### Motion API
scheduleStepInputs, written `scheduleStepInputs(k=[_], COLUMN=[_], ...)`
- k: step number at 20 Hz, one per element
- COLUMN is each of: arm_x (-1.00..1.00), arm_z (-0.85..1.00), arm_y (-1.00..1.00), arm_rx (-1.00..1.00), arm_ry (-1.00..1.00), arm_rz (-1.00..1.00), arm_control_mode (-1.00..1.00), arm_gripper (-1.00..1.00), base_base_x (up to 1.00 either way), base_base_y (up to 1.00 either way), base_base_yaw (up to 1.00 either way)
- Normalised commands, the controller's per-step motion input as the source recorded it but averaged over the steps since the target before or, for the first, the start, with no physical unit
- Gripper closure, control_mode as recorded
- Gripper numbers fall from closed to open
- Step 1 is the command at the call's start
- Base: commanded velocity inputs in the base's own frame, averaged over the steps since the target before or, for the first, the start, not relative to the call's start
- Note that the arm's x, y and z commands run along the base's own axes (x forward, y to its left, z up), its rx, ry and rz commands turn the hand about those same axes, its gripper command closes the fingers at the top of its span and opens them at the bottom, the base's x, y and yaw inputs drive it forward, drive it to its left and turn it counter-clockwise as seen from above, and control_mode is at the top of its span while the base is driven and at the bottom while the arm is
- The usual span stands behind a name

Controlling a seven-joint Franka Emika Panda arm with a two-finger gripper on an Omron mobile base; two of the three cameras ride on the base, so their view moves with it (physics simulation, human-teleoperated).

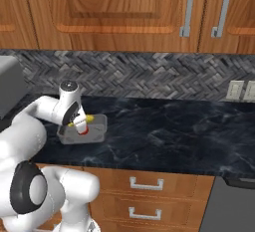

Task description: Take the tomato and corn out of the freezer and place them in the tupperware container on the counter. Then put the tupperware containing the vegetables back in the freezer.

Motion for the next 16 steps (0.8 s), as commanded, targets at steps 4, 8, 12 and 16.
scheduleStepInputs(k=[4,8,12,16], arm_x=[0.52,0.58,0.38,0.08], arm_z=[-0.22,-0.23,-0.26,-0.31], arm_y=[0.00,0.01,0.01,0.00], arm_rx=[0.03,0.01,0.01,0.00], arm_ry=[0.09,0.07,0.08,0.03], arm_rz=[-0.11,-0.10,-0.09,-0.07], arm_control_mode=[-1.00,-1.00,-1.00,-1.00], arm_gripper=[1.00,1.00,1.00,1.00], base_base_x=[0.00,0.00,0.00,0.00], base_base_y=[0.00,0.00,0.00,0.00], base_base_yaw=[0.00,0.00,0.00,0.00])
